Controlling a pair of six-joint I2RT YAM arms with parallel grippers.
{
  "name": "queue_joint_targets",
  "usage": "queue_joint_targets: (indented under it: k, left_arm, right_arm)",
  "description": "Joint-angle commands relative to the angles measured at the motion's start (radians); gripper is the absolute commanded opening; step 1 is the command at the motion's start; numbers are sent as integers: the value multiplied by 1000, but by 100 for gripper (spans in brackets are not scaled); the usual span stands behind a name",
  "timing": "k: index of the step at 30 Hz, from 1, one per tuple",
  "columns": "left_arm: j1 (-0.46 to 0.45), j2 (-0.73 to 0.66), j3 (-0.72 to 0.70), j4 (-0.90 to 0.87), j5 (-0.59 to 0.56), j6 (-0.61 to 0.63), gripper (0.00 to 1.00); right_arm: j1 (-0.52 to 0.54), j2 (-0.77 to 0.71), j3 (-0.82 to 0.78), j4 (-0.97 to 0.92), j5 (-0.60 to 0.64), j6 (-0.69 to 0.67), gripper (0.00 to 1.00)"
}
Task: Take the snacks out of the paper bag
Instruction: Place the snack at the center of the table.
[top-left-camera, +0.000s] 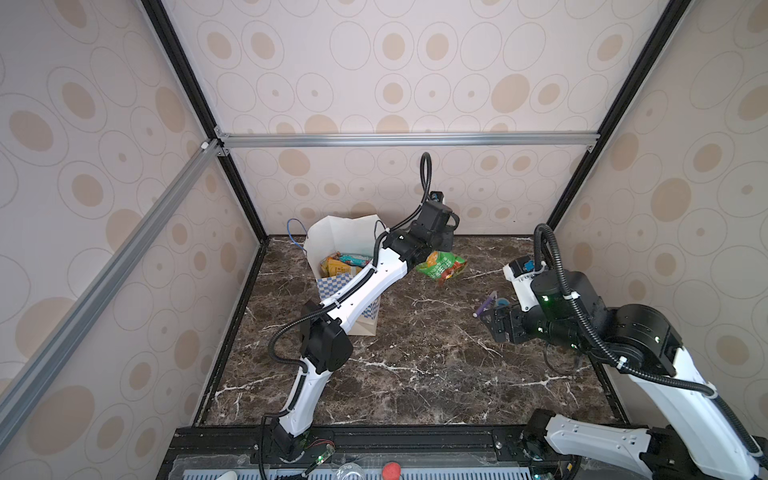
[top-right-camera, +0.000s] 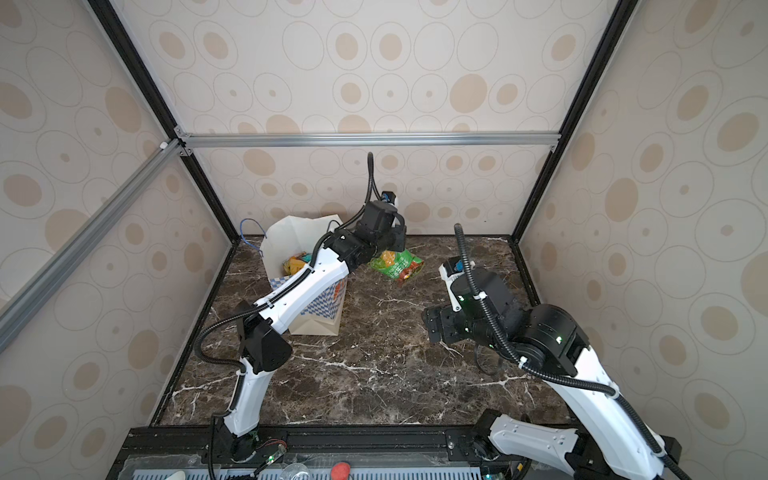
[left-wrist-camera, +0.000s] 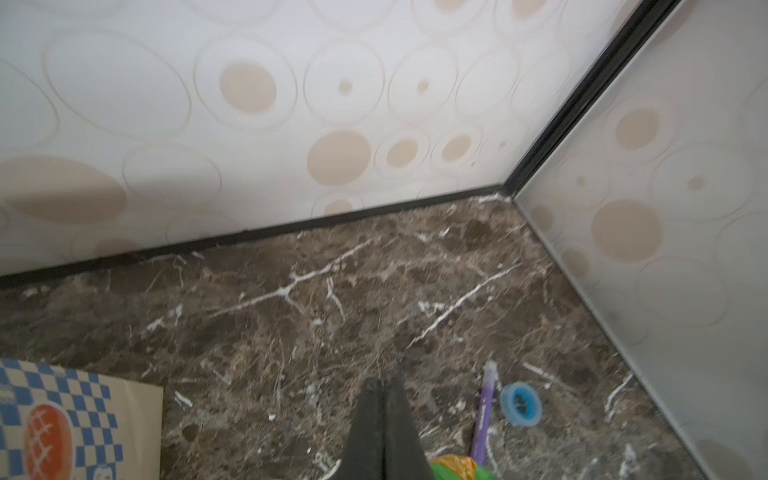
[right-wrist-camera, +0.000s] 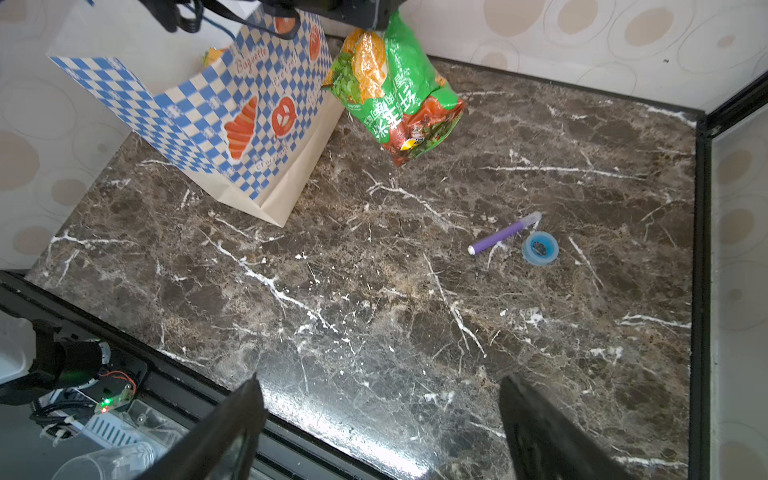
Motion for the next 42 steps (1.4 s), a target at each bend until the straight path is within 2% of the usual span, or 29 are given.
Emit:
queue_joint_targets:
  k: [1,4,10,15,18,24,27,30,32,38,42]
  left_arm:
    - [-5,44,-89,53,21,26,0]
    - [-3,104,-135,96,35,18,0]
    - [-2,235,-121,130,122,-5,0]
    - [-1,266,-85,109,98,-13,2]
    - [-2,236,-83,111,82,-5,15]
    - [-2,158,-59,103,77,10,50]
    - [-6,135,20,57,82,18,65]
    - [-7,100,110,12,73,25,88]
    - [-10,68,159,-6,58,28,96]
    - [-9,-95,194,-10,-44,56,98]
    - [-9,-207,190,-10,-163,98,97]
  right_arm:
    - [7,-43,-74,2,1,47,91]
    - [7,-72,-132,4,-1,75,92]
    - [6,-99,-199,8,-18,111,92]
    - [7,-95,-226,5,-23,119,92]
    - [7,-91,-225,8,-23,116,92]
    - [7,-68,-207,17,-19,105,92]
    - [7,-62,-184,30,-13,95,92]
    - [6,-43,-145,35,-10,82,92]
    - [6,-22,-110,34,-16,73,92]
    - [6,46,1,52,-62,52,92]
    - [7,103,96,70,-105,29,92]
